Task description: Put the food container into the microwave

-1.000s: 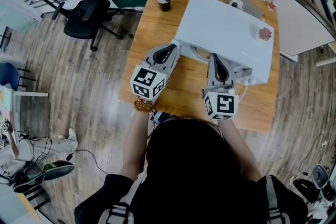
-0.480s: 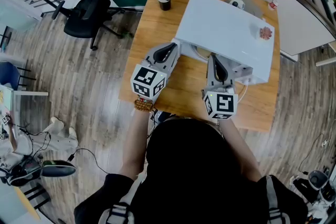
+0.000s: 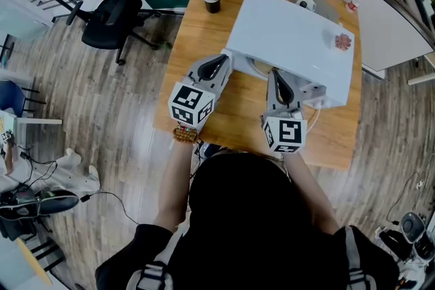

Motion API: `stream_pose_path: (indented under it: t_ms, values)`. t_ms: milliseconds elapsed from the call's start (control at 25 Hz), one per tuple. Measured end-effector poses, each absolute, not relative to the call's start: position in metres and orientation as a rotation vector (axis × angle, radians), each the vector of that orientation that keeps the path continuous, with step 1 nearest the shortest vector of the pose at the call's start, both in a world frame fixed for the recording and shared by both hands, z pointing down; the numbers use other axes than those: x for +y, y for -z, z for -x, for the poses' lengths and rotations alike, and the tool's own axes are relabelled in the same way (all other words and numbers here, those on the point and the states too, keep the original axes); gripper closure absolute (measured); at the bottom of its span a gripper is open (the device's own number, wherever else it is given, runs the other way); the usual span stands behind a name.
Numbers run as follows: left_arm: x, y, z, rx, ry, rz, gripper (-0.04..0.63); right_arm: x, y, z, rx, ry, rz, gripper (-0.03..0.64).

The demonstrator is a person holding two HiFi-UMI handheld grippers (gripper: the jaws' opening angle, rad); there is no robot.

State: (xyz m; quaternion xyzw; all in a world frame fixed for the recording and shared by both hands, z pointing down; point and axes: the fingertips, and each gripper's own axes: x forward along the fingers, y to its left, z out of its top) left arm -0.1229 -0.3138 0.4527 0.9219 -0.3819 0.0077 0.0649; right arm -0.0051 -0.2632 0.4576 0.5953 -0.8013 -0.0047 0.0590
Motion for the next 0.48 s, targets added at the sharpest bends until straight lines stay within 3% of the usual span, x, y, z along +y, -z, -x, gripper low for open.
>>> stream_pose_path:
  t_ms: [480]
  values:
    - [-0.3126, -0.4522, 0.1233, -1.156, -0.017, -2.785, 0.56, -0.2604, -0.4654, 0.007, -2.423, -0.033, -1.765, 0.612]
